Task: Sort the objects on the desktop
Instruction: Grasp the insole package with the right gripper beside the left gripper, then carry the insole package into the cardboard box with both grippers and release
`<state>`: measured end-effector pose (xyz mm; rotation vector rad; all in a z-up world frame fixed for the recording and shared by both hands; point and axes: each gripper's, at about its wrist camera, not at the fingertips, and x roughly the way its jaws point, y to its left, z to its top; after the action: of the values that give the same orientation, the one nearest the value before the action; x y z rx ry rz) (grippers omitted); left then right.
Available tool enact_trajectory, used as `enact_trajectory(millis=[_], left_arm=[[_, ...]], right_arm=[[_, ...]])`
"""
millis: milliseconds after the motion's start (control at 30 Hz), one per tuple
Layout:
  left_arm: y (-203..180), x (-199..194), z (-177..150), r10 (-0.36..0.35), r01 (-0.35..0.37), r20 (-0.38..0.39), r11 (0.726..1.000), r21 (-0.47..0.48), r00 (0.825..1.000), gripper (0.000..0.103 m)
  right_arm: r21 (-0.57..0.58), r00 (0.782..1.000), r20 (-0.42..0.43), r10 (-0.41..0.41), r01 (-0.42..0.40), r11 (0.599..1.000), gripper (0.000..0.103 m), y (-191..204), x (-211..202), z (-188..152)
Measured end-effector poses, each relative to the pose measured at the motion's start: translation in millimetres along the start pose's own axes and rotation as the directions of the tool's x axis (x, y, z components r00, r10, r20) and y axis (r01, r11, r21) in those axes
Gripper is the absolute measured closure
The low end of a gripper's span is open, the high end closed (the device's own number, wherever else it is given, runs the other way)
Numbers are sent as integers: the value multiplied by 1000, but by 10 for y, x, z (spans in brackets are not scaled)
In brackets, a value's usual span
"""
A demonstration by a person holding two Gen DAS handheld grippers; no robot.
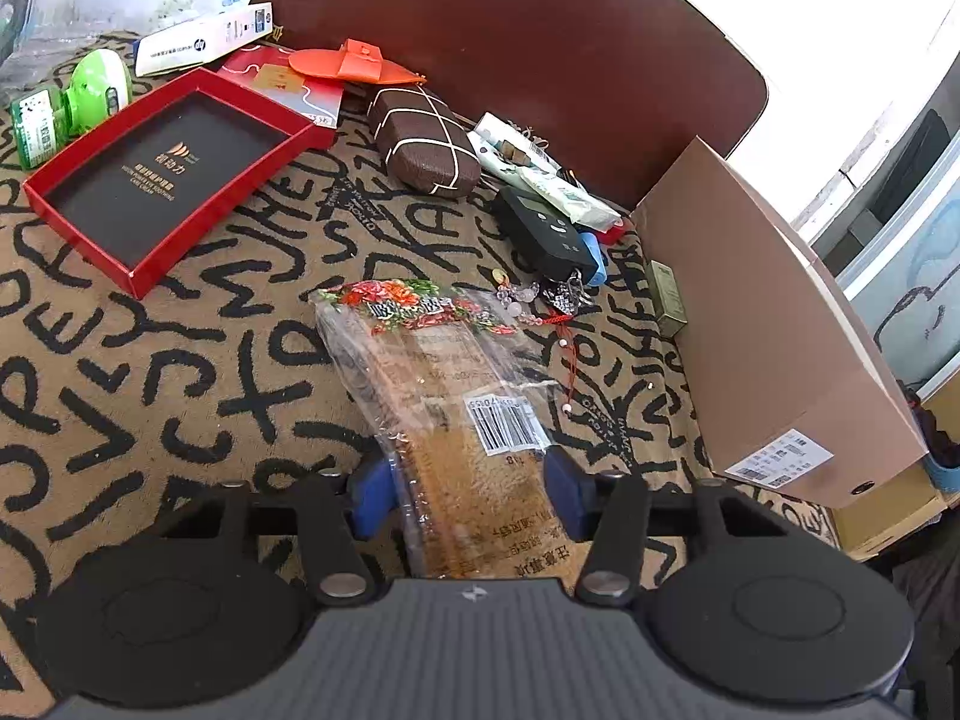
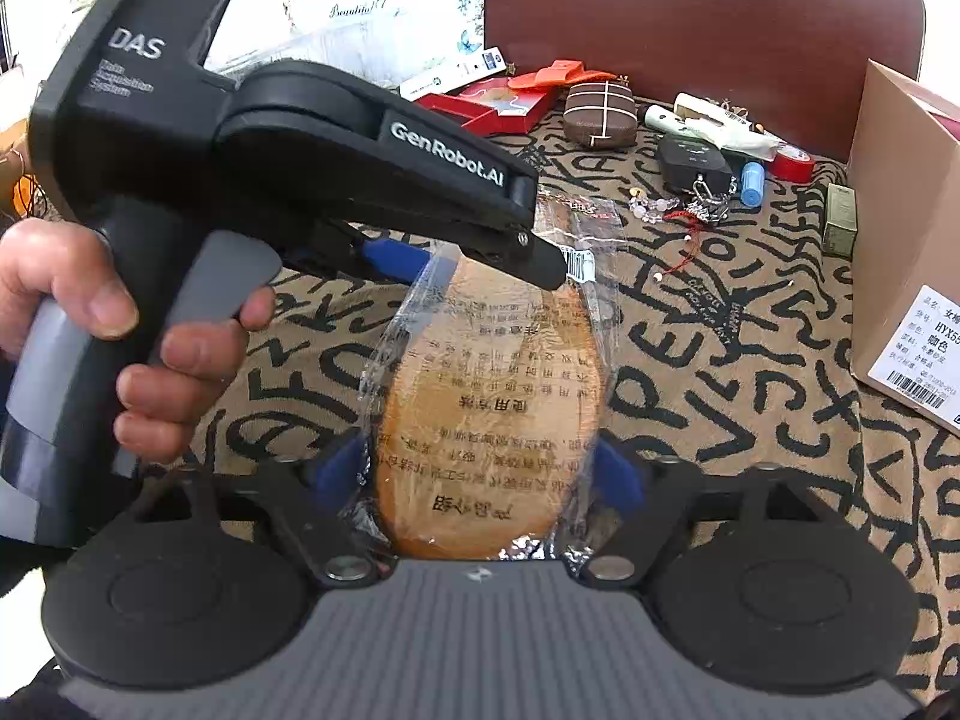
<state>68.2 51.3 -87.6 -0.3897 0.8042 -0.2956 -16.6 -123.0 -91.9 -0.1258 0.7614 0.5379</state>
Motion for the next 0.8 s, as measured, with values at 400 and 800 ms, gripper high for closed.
enact_trajectory(millis=[400,800], left_arm=[[-238,-265,-34,20,-23,78,999,37,997,73],[-1054,-653,347,-102,58,252,982,177,962,74]], right_arm=[[14,998,56,26,-26,1000,32,-39,-251,-13],[12,962,269,-40,38,999,32,-322,-984,262]])
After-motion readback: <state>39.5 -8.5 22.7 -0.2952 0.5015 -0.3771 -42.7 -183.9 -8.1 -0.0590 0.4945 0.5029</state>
